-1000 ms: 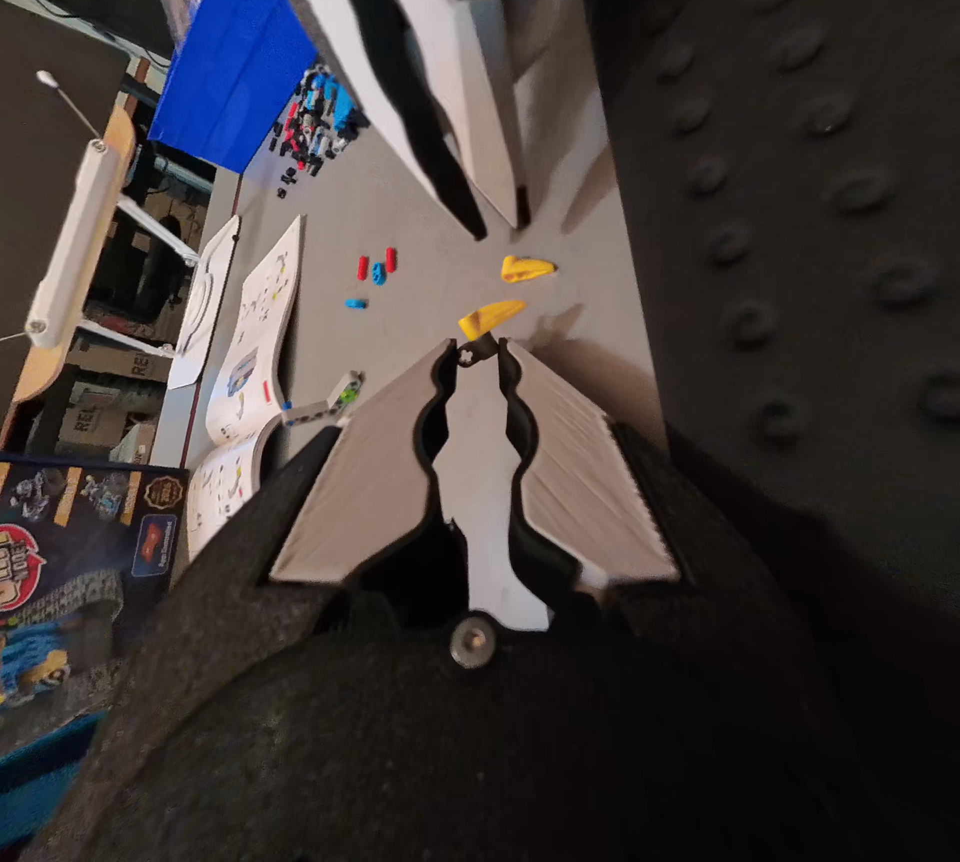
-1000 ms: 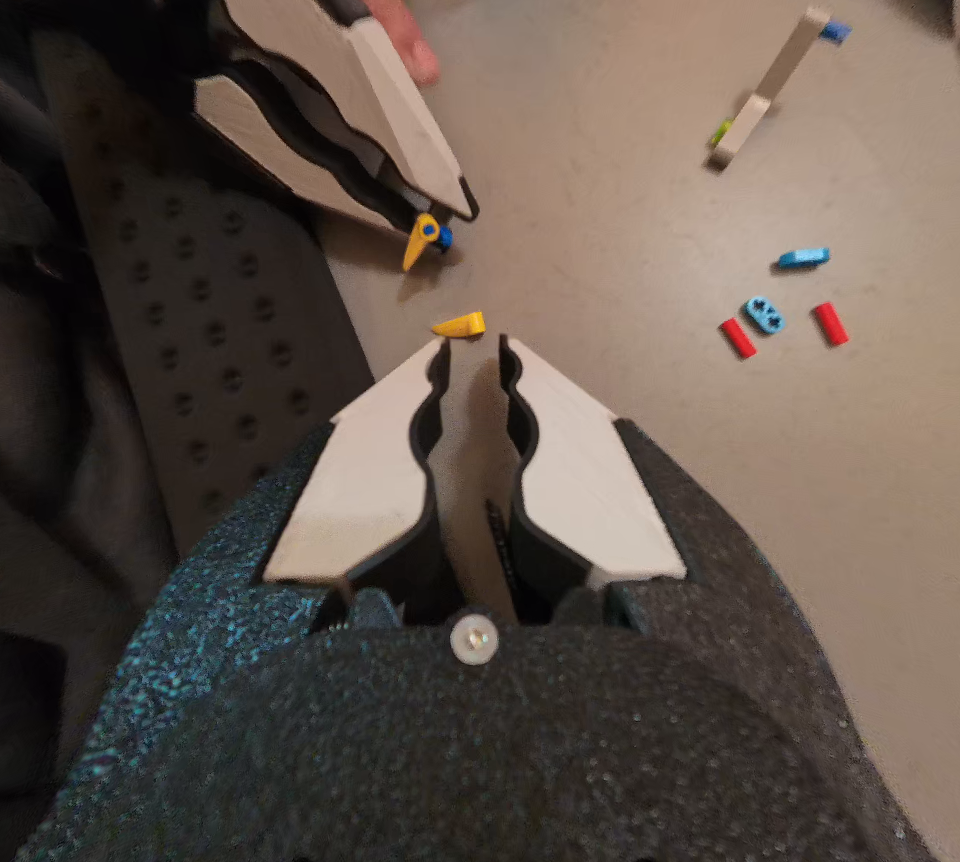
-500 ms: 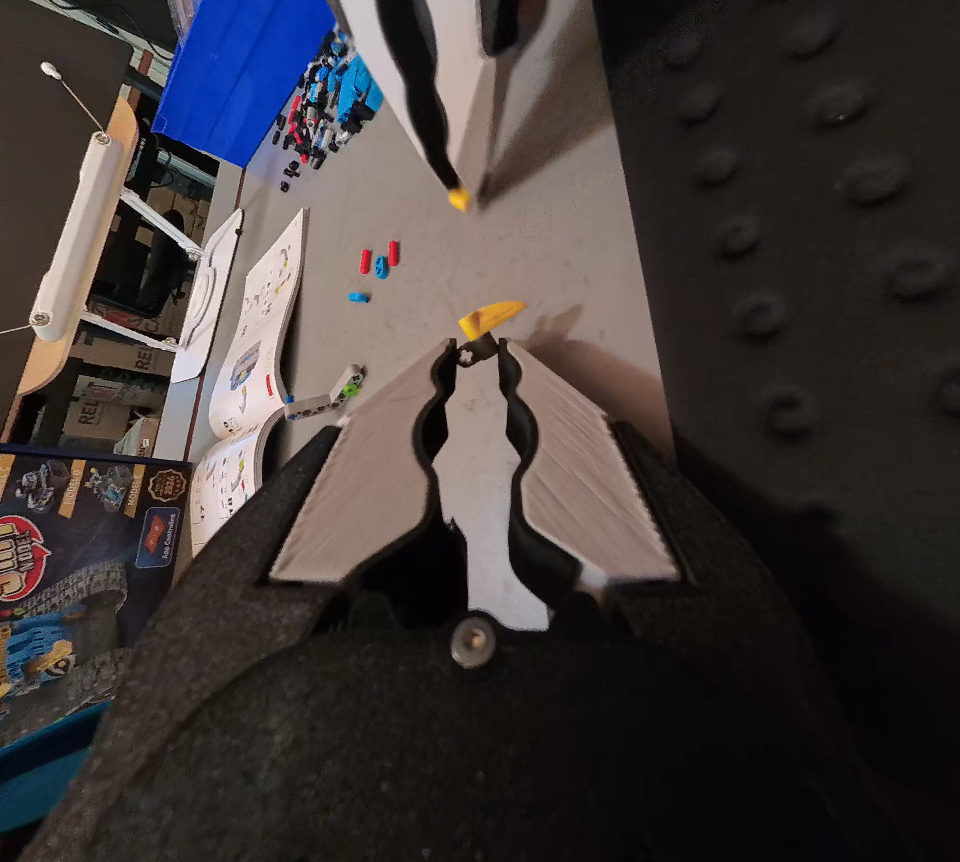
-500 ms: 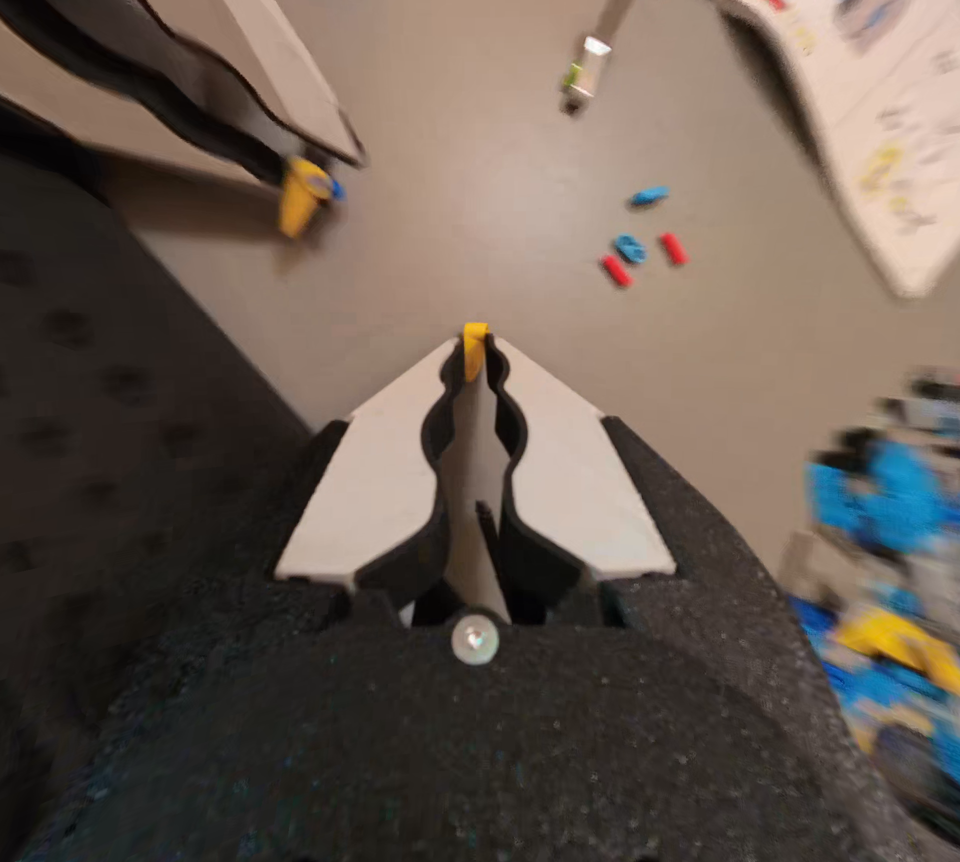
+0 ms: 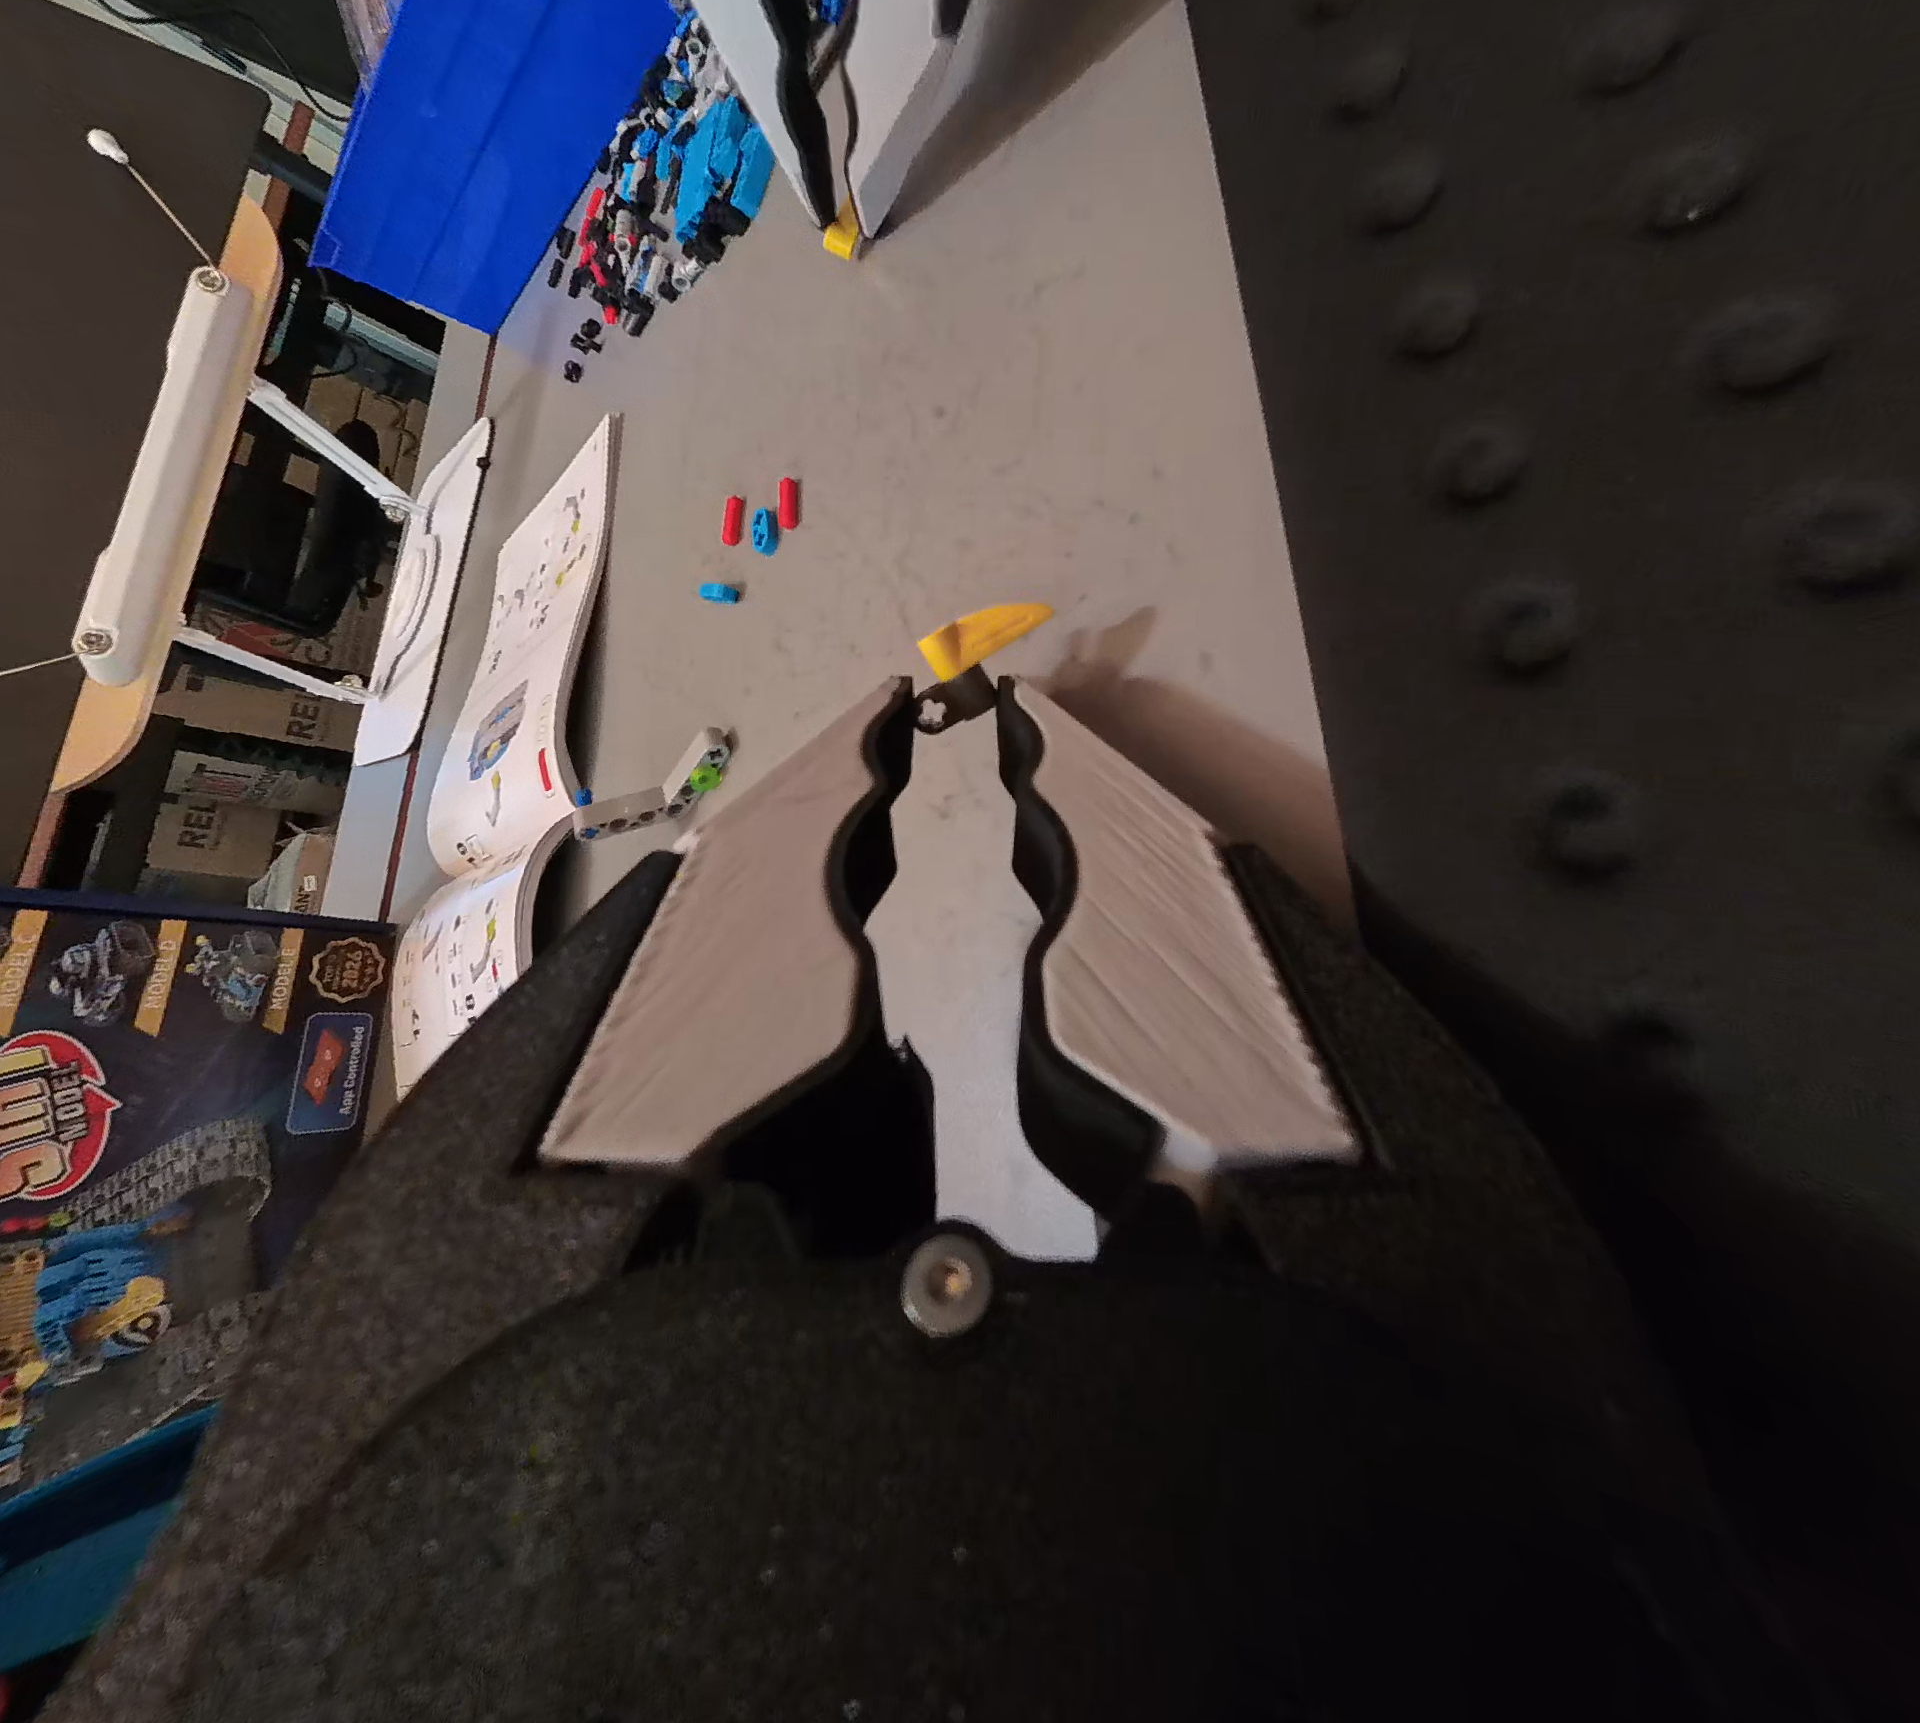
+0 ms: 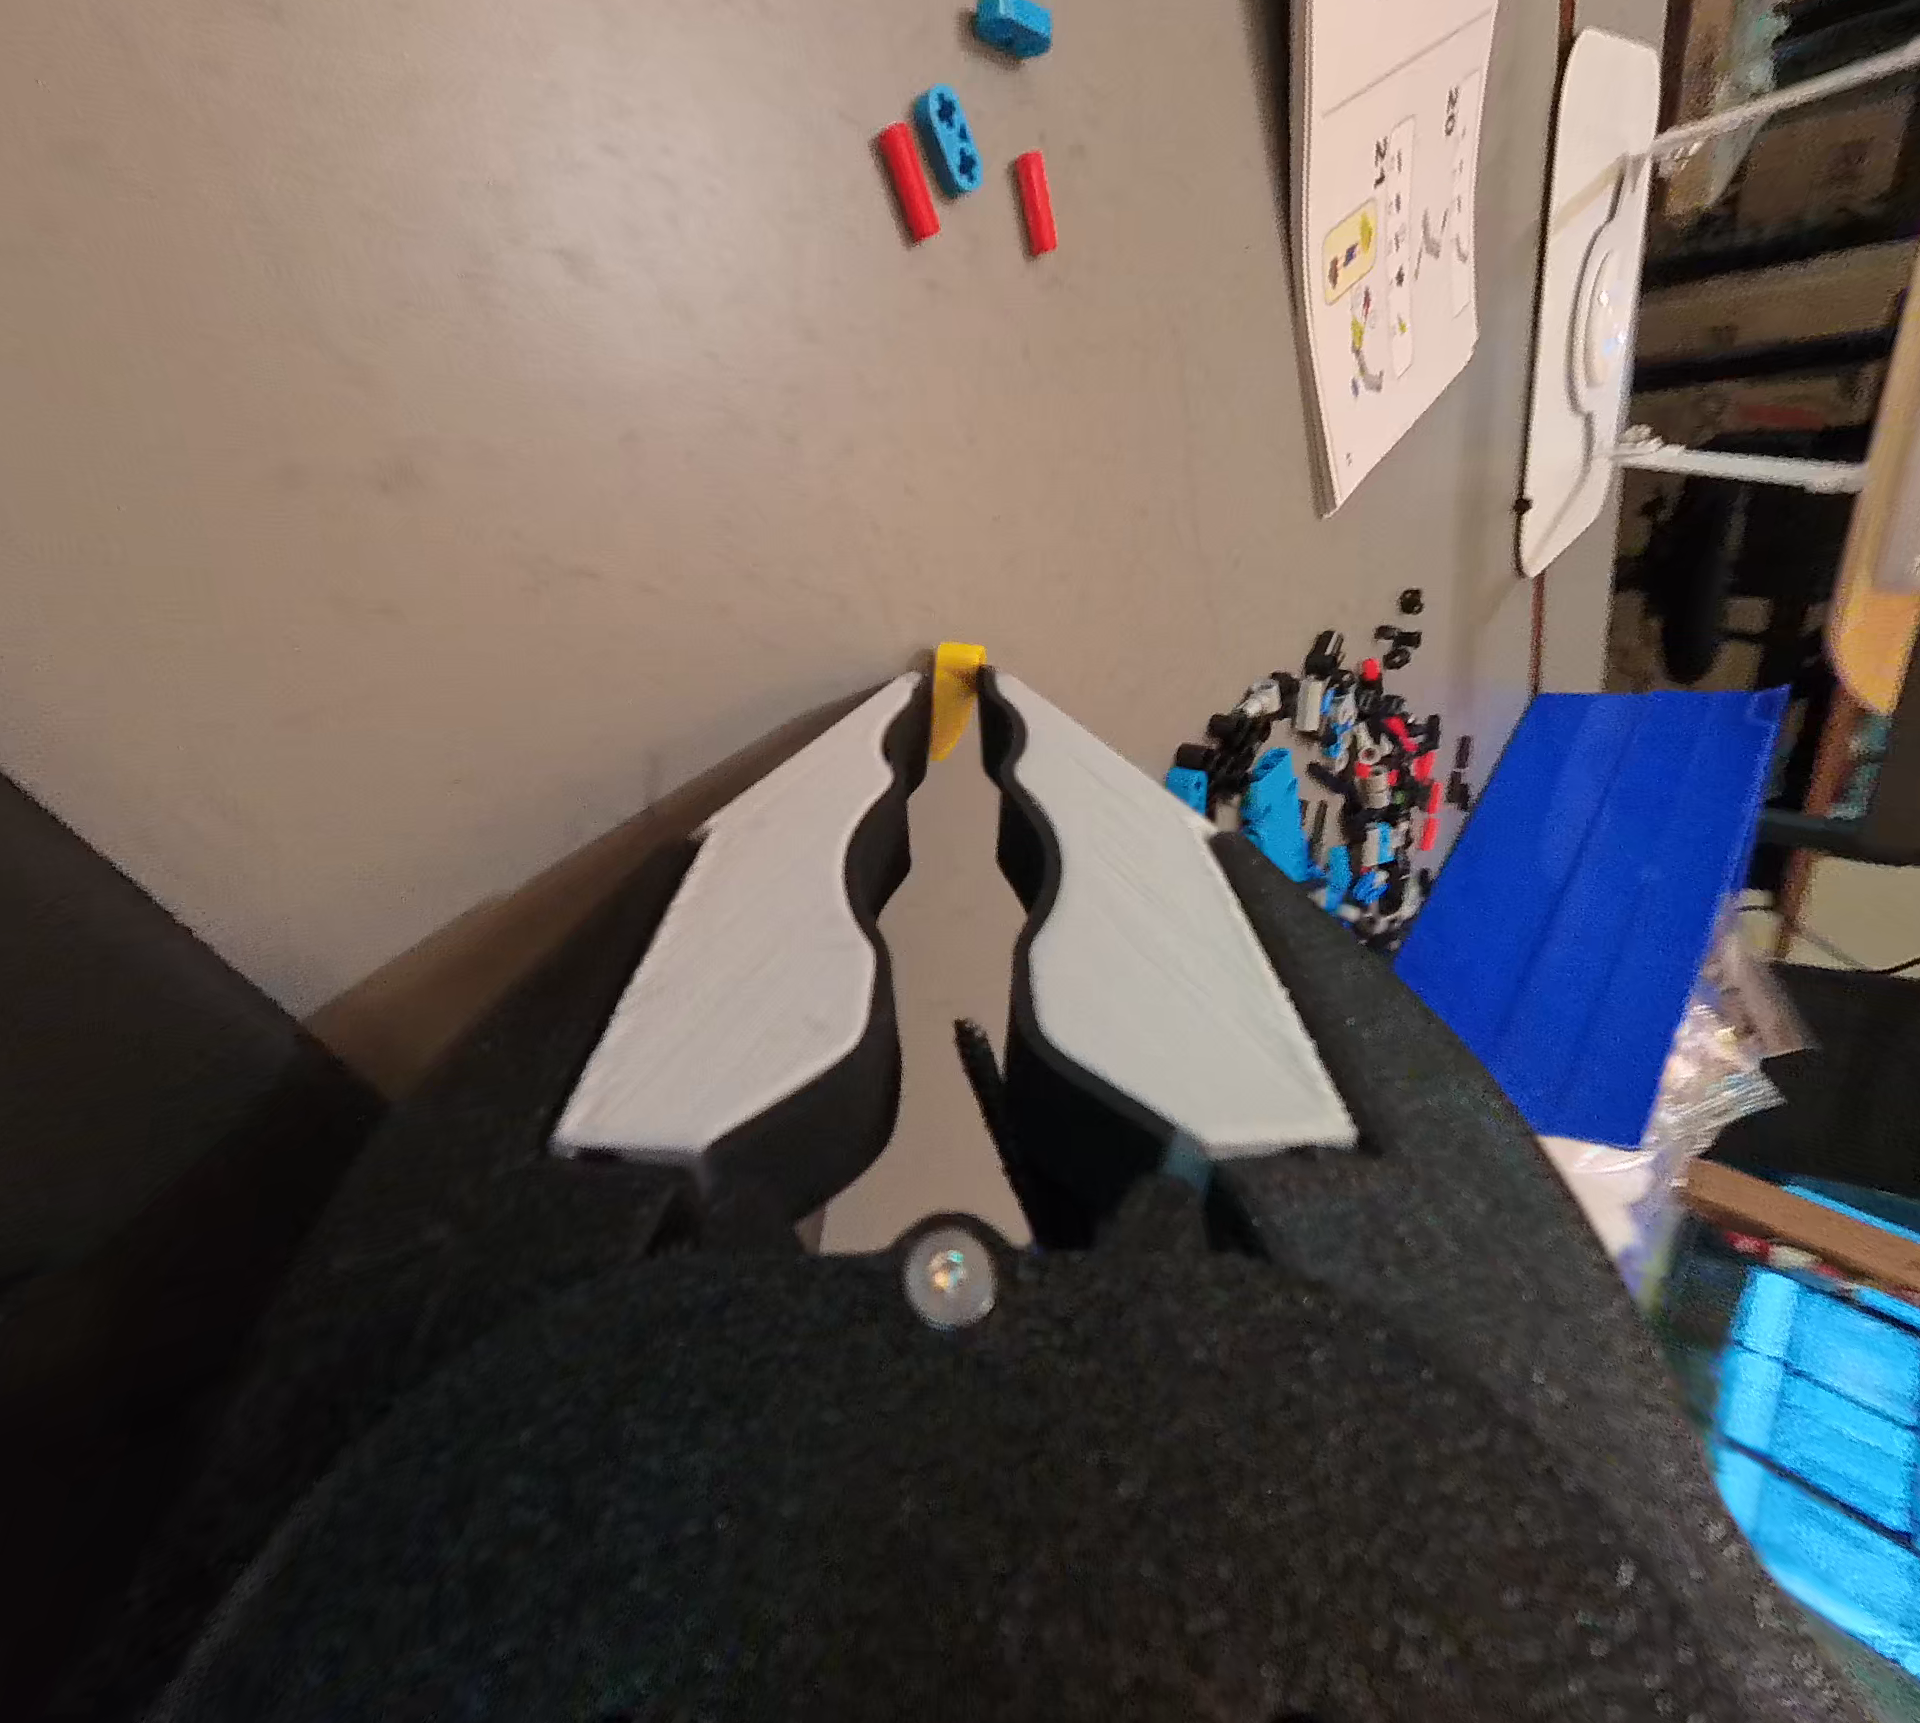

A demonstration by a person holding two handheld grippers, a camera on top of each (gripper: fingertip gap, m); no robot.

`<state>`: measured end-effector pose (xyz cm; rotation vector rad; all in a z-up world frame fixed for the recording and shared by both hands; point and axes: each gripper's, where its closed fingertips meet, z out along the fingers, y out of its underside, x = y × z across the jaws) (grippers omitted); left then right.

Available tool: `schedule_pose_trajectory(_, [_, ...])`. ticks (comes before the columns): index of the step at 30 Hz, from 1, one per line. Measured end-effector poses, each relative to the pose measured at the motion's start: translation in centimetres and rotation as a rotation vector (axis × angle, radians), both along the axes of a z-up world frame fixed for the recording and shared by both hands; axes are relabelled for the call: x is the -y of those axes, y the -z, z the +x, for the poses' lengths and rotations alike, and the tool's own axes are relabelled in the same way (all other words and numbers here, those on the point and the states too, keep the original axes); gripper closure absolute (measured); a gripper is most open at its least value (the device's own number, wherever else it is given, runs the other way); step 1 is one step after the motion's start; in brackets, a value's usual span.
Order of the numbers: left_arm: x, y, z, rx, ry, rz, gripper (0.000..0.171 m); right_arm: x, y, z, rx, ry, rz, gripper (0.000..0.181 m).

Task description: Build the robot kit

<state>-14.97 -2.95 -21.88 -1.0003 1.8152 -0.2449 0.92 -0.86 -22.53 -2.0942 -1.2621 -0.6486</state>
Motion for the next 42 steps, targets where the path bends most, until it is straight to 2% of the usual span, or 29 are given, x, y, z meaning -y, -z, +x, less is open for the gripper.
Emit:
schedule_pose_trajectory(2, [0.0, 0.0, 0.0, 0.000, 0.000, 0.001, 0.156, 0.3, 0.0, -0.1, -0.082, 0.035, -0.029, 0.171])
schedule_pose_trajectory(5, [0.0, 0.1, 0.1, -0.004, 0.001, 0.005, 0.156, 0.8, -0.6, -0.8, -0.228, 0.052, -0.072, 0.156])
schedule_pose_trajectory(11, [-0.1, 0.1, 0.2, -0.004, 0.002, 0.009, 0.156, 0.7, -2.3, -1.0, -0.597, 0.114, -0.162, 0.155])
schedule_pose_trajectory(13, [-0.1, 0.1, 0.2, -0.003, 0.002, 0.010, 0.156, 0.4, -1.7, -0.5, -0.692, 0.156, -0.228, 0.156])
schedule_pose_trajectory(16, [-0.1, 0.2, 0.2, -0.003, 0.001, 0.010, 0.156, 0.3, -0.5, -0.3, -0.722, 0.224, -0.303, 0.157])
schedule_pose_trajectory(19, [-0.2, 0.2, 0.3, -0.003, 0.001, 0.012, 0.156, 0.1, -0.1, -0.4, -0.681, 0.257, -0.315, 0.159])
schedule_pose_trajectory(24, [-0.2, 0.1, 0.3, 0.005, 0.002, 0.011, 0.156, 0.0, 0.5, -0.6, -0.649, 0.271, -0.350, 0.174])
schedule_pose_trajectory(27, [-0.2, -0.7, 0.4, 0.048, 0.008, 0.002, 0.156, -0.2, 0.1, -1.4, -0.674, 0.247, -0.346, 0.174])
schedule_pose_trajectory(29, [-0.1, -2.1, 0.5, 0.117, 0.015, -0.006, 0.156, -0.1, -1.4, -3.8, -0.778, 0.190, -0.350, 0.175])
schedule_pose_trajectory(32, [-0.1, -4.0, 0.4, 0.215, 0.024, -0.009, 0.157, 1.6, -6.1, -11.7, -1.160, 0.026, -0.439, 0.175])
schedule_pose_trajectory(34, [0.0, -4.9, 0.3, 0.259, 0.027, 0.002, 0.157, 2.3, -7.5, -15.0, -1.267, -0.029, -0.447, 0.175])
schedule_pose_trajectory(36, [0.0, -5.5, 0.2, 0.285, 0.029, 0.012, 0.157, 2.4, -7.9, -16.6, -1.334, -0.037, -0.436, 0.175])
schedule_pose_trajectory(42, [-0.3, -5.4, 0.2, 0.281, 0.016, 0.025, 0.157, 2.7, -7.5, -16.8, -1.383, -0.029, -0.461, 0.175])
